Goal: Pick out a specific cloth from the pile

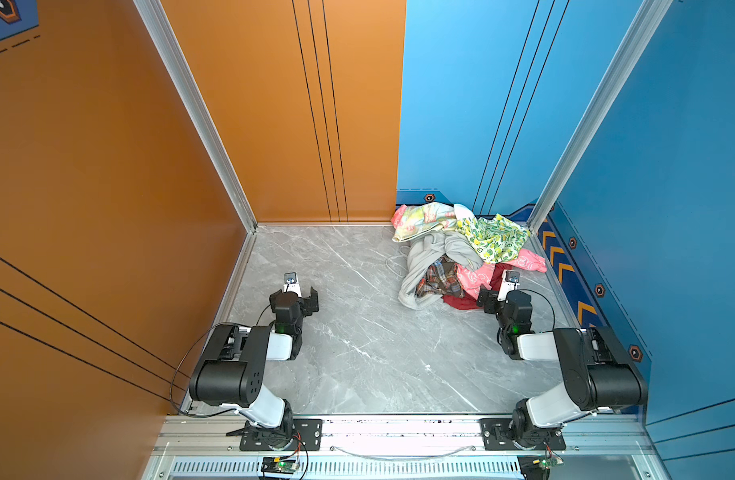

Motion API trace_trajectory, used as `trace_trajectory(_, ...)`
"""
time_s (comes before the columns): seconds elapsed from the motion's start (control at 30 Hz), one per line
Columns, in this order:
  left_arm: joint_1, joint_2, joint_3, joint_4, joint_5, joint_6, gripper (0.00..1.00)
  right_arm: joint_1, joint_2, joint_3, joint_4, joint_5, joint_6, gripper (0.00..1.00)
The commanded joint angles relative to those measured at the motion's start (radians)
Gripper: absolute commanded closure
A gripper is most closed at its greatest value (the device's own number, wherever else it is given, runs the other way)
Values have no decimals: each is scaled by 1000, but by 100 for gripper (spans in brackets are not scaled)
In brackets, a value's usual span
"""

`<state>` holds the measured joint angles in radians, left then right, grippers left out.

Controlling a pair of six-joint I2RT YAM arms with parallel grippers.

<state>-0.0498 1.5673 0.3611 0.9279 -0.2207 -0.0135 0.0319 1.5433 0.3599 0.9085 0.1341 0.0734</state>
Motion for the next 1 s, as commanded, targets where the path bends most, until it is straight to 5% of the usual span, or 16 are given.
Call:
trace_trajectory(0.0, -10, 2, 16, 9, -23, 21, 2, 0, 4, 18, -7, 1, -14, 0)
trace_trajectory(0.77, -25, -6, 11, 12, -31, 34, 2, 51, -12, -44, 99, 71, -56, 0)
trace_trajectory(0.97, -51, -46, 10, 1, -127, 43, 2, 75, -106, -80, 81, 154, -57, 0)
